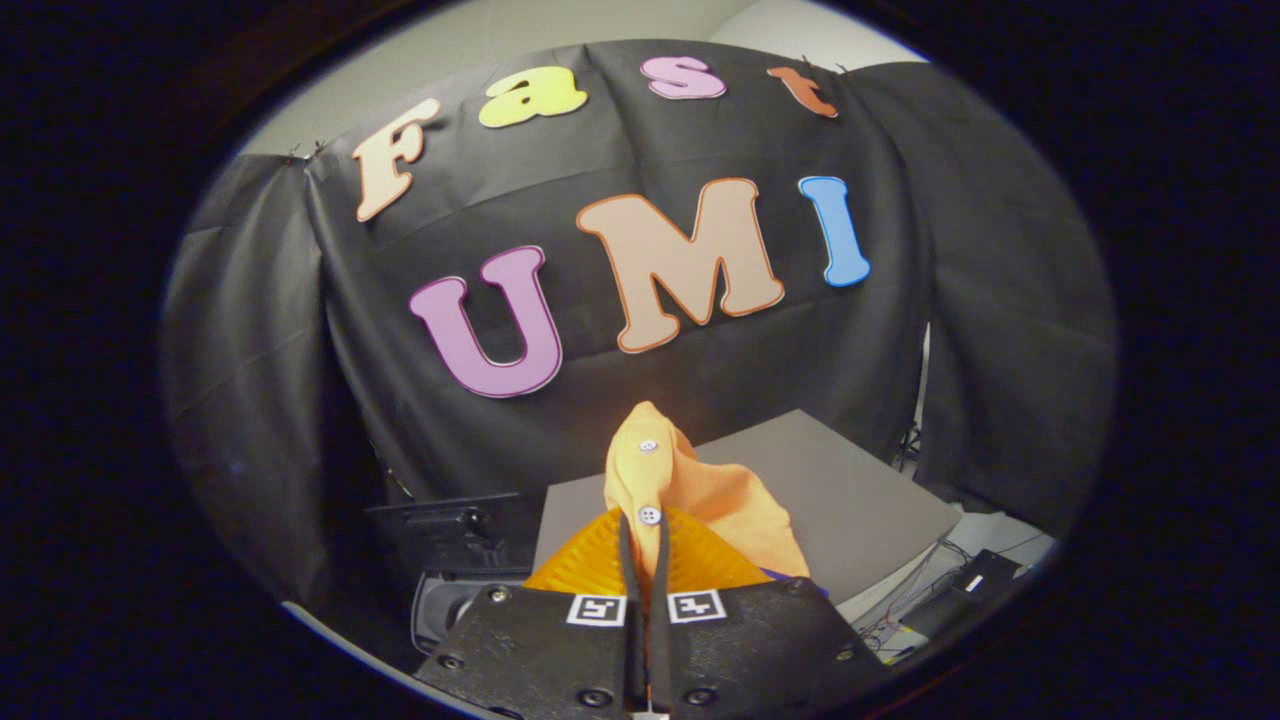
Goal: Put the clothes into the washing machine and then close the washing machine lid.
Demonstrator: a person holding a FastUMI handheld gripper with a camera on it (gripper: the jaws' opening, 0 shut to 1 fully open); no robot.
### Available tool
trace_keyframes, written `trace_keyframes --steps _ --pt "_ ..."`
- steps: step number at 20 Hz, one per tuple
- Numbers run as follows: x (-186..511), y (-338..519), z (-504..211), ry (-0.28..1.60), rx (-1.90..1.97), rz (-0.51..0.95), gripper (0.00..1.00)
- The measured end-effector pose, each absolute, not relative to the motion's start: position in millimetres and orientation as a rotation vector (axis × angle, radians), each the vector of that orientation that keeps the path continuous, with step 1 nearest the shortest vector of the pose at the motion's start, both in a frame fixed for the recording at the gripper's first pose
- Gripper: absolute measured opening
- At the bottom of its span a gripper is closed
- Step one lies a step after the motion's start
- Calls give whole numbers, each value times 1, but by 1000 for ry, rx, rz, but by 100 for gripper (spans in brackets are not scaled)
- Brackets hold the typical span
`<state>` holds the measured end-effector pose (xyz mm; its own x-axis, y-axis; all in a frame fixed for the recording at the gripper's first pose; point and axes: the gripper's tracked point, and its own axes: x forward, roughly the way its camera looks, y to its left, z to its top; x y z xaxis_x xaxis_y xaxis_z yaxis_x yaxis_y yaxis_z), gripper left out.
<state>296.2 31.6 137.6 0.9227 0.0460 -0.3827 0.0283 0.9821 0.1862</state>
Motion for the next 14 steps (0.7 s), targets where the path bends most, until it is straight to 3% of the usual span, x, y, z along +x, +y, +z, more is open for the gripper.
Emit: trace_keyframes --steps 8,14 --pt "268 113 197 329 82 128 1" --pt "262 193 198 322 24 234 1"
